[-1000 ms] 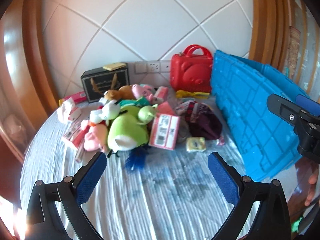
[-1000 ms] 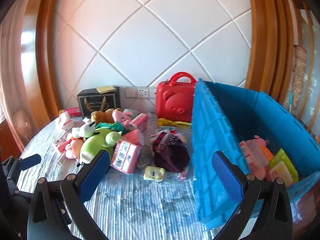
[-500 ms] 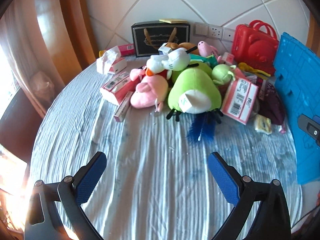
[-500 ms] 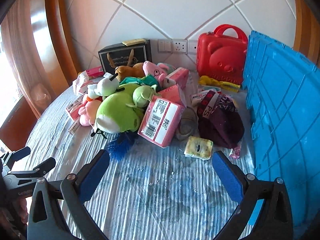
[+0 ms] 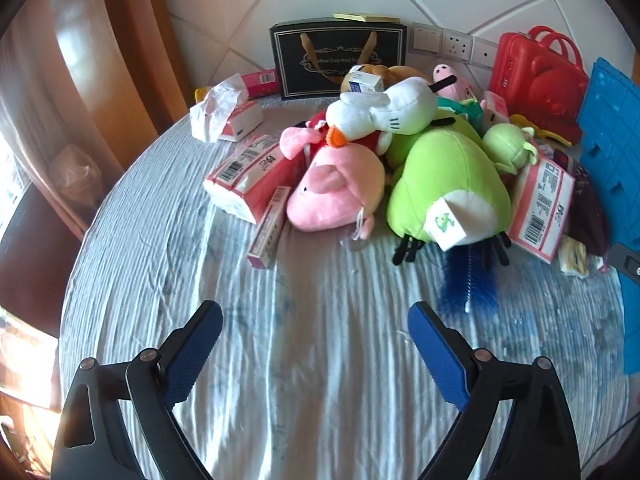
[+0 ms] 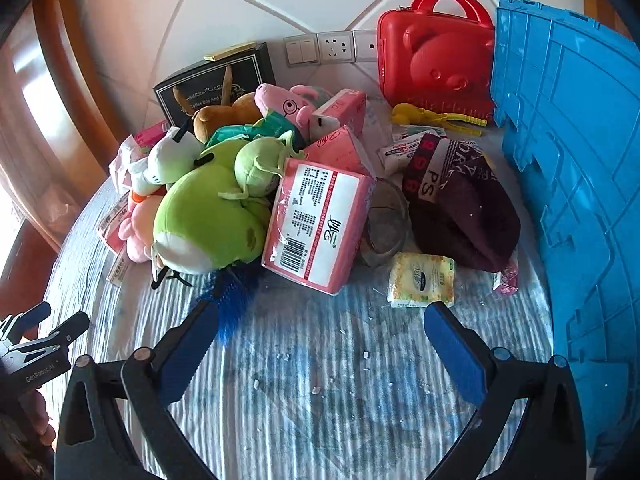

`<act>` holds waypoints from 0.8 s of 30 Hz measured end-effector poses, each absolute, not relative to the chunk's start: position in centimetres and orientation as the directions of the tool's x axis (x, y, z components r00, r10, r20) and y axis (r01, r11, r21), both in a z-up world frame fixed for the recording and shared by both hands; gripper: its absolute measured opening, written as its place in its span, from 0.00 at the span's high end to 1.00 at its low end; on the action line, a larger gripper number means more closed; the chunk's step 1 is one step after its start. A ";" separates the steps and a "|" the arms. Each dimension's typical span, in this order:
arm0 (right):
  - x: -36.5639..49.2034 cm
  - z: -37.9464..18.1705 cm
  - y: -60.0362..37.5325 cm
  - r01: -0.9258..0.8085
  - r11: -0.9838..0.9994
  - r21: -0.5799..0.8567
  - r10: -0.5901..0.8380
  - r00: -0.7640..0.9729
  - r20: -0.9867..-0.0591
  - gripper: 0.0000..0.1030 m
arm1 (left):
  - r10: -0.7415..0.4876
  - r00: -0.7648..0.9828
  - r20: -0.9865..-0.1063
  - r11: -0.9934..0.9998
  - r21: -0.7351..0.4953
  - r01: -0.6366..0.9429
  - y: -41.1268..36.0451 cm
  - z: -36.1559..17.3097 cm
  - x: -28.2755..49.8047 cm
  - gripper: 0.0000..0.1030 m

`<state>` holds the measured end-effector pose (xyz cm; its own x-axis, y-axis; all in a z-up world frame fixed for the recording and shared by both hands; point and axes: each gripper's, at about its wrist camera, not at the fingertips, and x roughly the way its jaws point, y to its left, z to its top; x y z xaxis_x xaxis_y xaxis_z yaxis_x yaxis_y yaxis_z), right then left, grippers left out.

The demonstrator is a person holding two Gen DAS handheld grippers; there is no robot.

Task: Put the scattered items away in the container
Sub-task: 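Grasp the green frog plush with the right tool while the left tool grasps the tissue pack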

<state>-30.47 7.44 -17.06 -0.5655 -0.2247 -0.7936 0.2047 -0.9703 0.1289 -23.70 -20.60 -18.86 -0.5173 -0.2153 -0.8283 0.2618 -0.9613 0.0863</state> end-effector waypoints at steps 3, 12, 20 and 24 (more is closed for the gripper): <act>-31.2 -17.0 4.7 0.202 -0.969 0.140 -0.231 -0.562 -0.794 0.00 | -0.217 -0.517 -0.828 -0.962 0.092 0.256 -23.8 -19.0 -24.8 0.11; -33.0 -17.3 -3.8 0.188 -0.972 0.138 -0.220 -0.540 -0.812 0.00 | -0.201 -0.517 -0.832 -0.972 0.102 0.213 -32.0 -19.2 -29.0 0.11; -37.2 -17.5 -9.0 0.196 -0.976 0.092 -0.184 -0.528 -0.829 0.00 | -0.166 -0.495 -0.853 -0.983 0.100 0.157 -34.7 -20.3 -33.4 0.11; -39.7 -18.8 -10.4 0.177 -0.981 0.081 -0.159 -0.494 -0.855 0.00 | -0.140 -0.470 -0.871 -0.989 0.097 0.115 -35.0 -21.6 -36.2 0.11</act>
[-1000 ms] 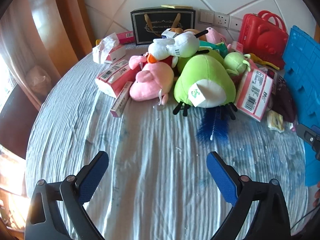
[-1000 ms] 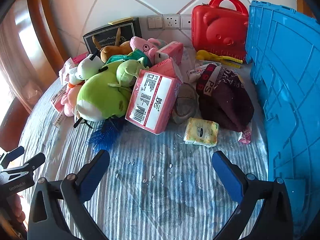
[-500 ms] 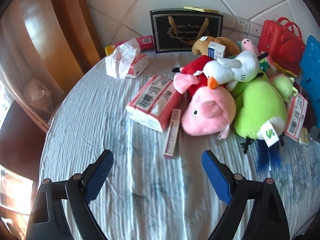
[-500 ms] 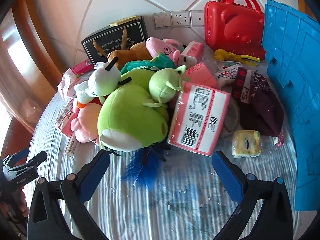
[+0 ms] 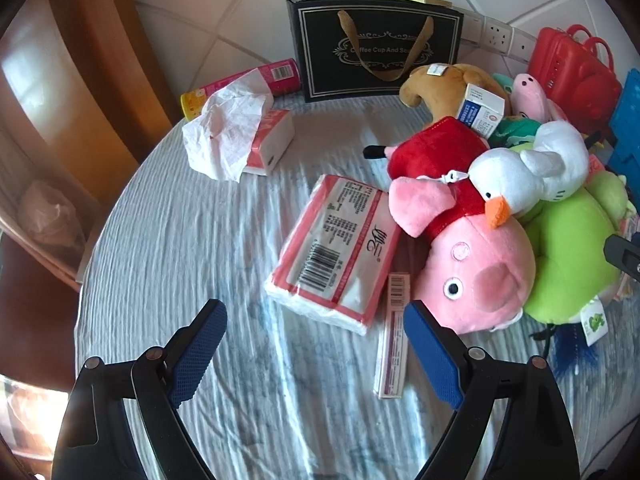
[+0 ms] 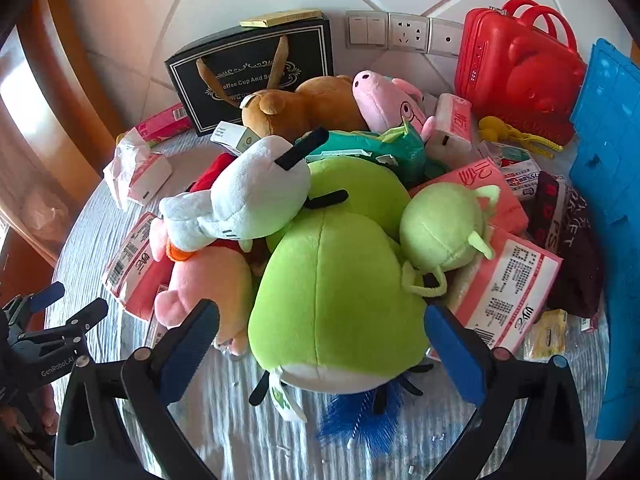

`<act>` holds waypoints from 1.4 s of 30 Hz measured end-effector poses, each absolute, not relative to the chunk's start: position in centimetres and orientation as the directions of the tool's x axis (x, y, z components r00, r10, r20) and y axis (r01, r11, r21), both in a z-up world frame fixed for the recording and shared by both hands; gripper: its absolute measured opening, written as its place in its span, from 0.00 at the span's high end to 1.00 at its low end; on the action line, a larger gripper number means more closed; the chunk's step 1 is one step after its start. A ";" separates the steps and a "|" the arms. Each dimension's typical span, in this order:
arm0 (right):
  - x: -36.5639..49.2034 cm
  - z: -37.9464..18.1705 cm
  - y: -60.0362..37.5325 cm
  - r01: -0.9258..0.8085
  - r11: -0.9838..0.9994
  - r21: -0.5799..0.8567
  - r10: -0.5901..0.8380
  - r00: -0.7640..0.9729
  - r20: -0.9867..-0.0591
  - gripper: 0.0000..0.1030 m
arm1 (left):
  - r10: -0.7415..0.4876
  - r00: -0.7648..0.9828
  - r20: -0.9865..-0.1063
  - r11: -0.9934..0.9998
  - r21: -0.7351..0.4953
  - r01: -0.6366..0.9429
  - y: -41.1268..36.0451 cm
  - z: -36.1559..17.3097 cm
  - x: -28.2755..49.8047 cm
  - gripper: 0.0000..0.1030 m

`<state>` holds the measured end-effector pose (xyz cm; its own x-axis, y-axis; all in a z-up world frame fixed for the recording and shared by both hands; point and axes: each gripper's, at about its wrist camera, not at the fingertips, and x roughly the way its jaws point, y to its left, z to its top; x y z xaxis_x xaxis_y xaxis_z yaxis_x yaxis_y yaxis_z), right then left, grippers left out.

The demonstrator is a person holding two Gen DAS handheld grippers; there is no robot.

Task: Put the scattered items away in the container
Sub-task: 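Grasp the green frog plush with the right tool while the left tool grasps the tissue pack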

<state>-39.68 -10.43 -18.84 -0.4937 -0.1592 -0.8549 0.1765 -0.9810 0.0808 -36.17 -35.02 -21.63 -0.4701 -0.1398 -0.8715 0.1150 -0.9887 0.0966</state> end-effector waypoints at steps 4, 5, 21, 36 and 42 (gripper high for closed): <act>-41.9 -20.8 -11.4 0.166 -0.985 0.052 -0.124 -0.458 -0.880 0.00 | -0.121 -0.439 -0.890 -0.992 0.095 0.082 -35.1 -23.8 -39.1 0.11; -42.3 -21.4 -11.6 0.164 -0.986 0.038 -0.109 -0.446 -0.888 0.00 | -0.117 -0.430 -0.895 -0.993 0.094 0.073 -35.0 -24.4 -39.7 0.11; -45.2 -26.4 -10.5 0.110 -0.994 0.021 -0.065 -0.416 -0.907 0.00 | -0.099 -0.416 -0.904 -0.995 0.083 0.057 -34.4 -27.8 -42.7 0.20; -36.1 -25.2 -8.7 0.169 -0.981 0.093 -0.153 -0.393 -0.907 0.13 | -0.134 -0.389 -0.911 -0.986 0.082 0.149 -34.4 -26.1 -31.4 0.21; -31.7 -24.8 -6.9 0.180 -0.978 0.106 -0.168 -0.374 -0.912 0.14 | -0.131 -0.439 -0.889 -0.986 0.072 0.148 -33.2 -23.8 -27.5 0.21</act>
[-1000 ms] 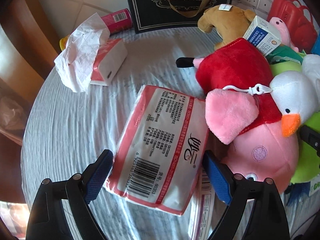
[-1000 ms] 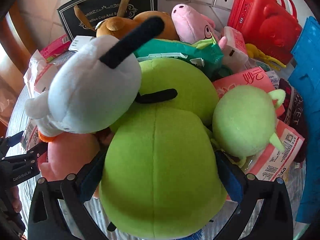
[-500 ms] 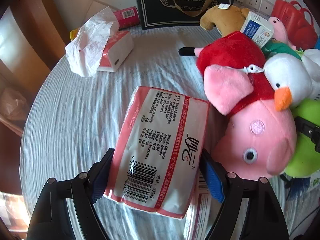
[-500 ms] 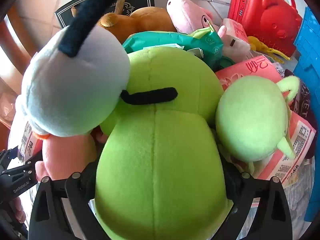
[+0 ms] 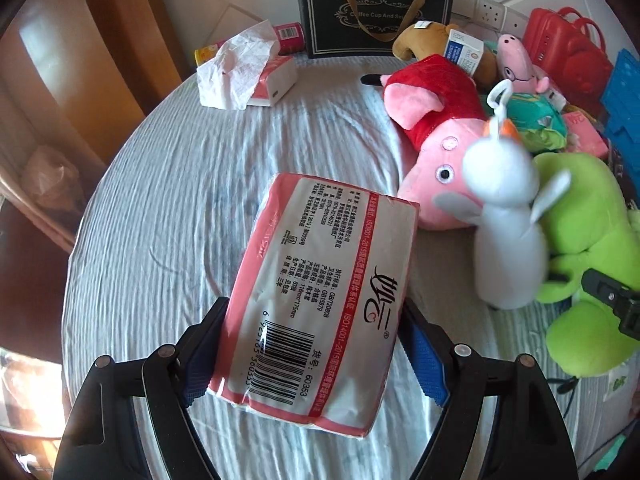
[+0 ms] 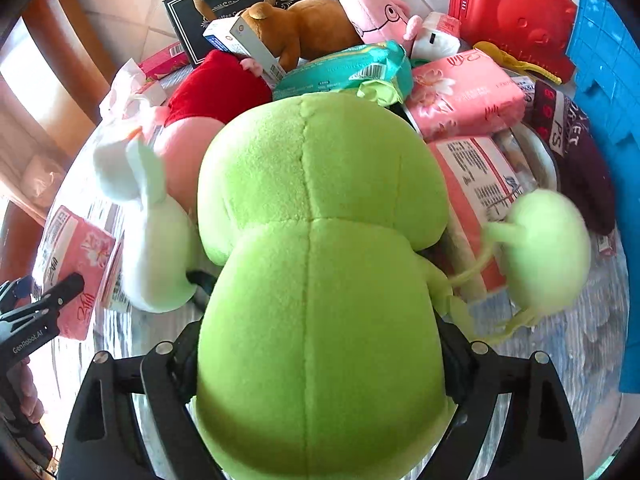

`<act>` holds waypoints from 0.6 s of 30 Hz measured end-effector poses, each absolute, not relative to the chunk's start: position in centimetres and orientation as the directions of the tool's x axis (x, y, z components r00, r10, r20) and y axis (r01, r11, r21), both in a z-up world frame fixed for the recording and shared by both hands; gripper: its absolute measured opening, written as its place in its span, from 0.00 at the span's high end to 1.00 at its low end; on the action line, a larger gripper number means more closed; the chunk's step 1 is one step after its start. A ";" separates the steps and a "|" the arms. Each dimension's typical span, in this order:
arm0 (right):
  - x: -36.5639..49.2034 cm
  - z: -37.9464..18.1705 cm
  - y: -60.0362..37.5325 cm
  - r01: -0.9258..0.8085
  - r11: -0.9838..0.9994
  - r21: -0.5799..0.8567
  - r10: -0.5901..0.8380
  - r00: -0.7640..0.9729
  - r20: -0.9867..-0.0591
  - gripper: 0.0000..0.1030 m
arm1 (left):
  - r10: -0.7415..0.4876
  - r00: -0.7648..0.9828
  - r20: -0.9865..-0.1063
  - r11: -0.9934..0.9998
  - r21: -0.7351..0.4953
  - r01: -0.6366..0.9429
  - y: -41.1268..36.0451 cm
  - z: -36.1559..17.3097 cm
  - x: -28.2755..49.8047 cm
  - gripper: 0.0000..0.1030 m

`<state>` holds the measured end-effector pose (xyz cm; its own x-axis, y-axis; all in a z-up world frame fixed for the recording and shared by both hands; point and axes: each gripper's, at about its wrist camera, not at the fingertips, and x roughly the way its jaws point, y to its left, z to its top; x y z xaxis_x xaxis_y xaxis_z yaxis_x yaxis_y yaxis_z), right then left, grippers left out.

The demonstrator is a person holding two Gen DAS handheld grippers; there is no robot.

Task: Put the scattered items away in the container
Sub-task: 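Grasp the green frog plush with the right tool while the left tool grasps the tissue pack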

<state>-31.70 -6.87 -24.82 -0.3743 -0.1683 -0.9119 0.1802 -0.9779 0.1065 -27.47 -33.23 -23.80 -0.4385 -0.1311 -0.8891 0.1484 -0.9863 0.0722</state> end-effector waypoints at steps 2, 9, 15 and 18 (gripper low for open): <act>-30.3 -24.6 -6.2 0.183 -0.976 0.119 -0.181 -0.375 -0.909 0.14 | -0.134 -0.453 -0.882 -0.987 0.076 0.143 -32.4 -23.2 -26.4 0.21; -27.3 -23.0 -5.1 0.204 -0.970 0.132 -0.207 -0.404 -0.891 0.15 | -0.124 -0.495 -0.860 -0.990 0.073 0.120 -29.8 -21.4 -23.7 0.21; -25.4 -22.0 -2.7 0.210 -0.967 0.147 -0.225 -0.422 -0.878 0.15 | -0.128 -0.541 -0.831 -0.990 0.072 0.123 -27.8 -19.0 -21.7 0.21; -24.9 -20.9 -2.0 0.219 -0.963 0.155 -0.240 -0.447 -0.862 0.15 | -0.135 -0.568 -0.812 -0.989 0.076 0.126 -26.7 -17.6 -21.1 0.21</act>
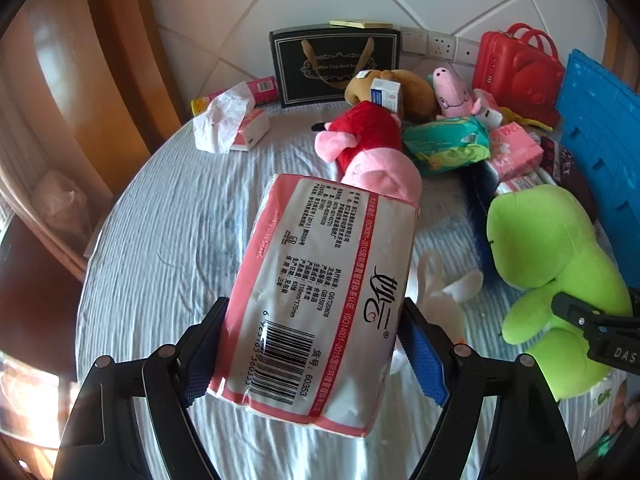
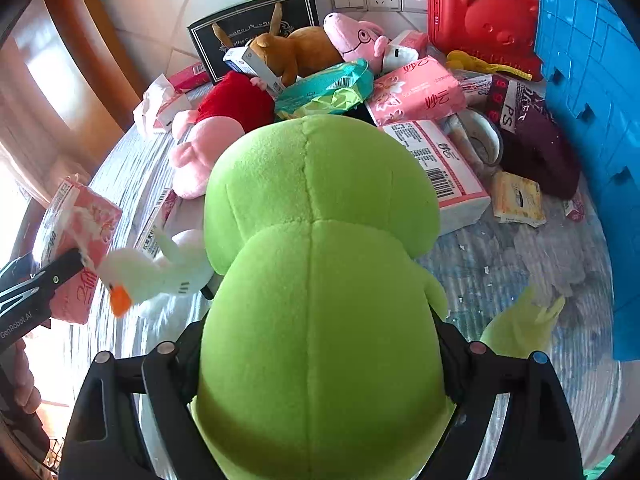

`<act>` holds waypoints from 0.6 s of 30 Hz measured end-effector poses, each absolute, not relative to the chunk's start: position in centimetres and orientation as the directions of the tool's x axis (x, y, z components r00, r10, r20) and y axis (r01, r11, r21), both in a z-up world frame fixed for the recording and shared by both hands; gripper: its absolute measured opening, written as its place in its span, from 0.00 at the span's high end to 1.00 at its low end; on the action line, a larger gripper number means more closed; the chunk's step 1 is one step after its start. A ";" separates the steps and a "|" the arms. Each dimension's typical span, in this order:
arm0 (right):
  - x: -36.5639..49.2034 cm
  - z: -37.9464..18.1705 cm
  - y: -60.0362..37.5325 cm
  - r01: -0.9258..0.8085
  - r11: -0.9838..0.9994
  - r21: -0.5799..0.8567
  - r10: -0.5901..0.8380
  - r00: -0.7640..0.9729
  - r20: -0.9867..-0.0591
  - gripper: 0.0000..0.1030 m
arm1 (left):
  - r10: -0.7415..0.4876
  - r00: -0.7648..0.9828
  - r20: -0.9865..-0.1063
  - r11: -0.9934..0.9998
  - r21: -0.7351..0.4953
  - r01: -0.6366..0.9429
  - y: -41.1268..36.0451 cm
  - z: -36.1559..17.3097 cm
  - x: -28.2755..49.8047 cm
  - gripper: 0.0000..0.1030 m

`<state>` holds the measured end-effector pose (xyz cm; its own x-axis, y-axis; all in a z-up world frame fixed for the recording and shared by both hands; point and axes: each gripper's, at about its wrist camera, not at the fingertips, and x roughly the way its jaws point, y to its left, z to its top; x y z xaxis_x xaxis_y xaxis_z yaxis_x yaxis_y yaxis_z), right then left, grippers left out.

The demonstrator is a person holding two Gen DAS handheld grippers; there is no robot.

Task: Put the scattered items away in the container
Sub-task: 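Grasp the green frog plush with the right tool while the left tool grasps the tissue pack, then lift the frog plush and tissue pack off the table toward the crate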

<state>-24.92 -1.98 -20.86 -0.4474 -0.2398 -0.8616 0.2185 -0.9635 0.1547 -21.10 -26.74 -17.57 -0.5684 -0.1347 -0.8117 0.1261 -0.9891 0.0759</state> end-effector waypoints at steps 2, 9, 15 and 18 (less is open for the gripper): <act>-24.8 -19.9 -1.6 0.229 -0.961 0.156 -0.249 -0.468 -0.848 0.15 | -0.137 -0.591 -0.795 -0.989 0.079 0.123 -26.0 -16.4 -20.8 0.21; -24.9 -16.8 -0.1 0.251 -0.955 0.159 -0.273 -0.533 -0.801 0.15 | -0.119 -0.653 -0.748 -0.993 0.072 0.099 -22.9 -13.0 -20.3 0.21; -25.1 -12.8 1.5 0.275 -0.950 0.146 -0.290 -0.608 -0.739 0.16 | -0.091 -0.701 -0.707 -0.996 0.063 0.065 -19.4 -10.4 -20.8 0.21; -25.2 -10.5 2.6 0.280 -0.949 0.144 -0.298 -0.647 -0.702 0.16 | -0.080 -0.729 -0.680 -0.997 0.058 0.055 -17.6 -8.7 -21.1 0.21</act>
<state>-25.20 2.57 -10.55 -0.6471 -0.2975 -0.7019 0.2799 -0.9491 0.1442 -21.06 -17.58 -8.70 -0.7290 -0.0799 -0.6798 0.0548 -0.9968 0.0583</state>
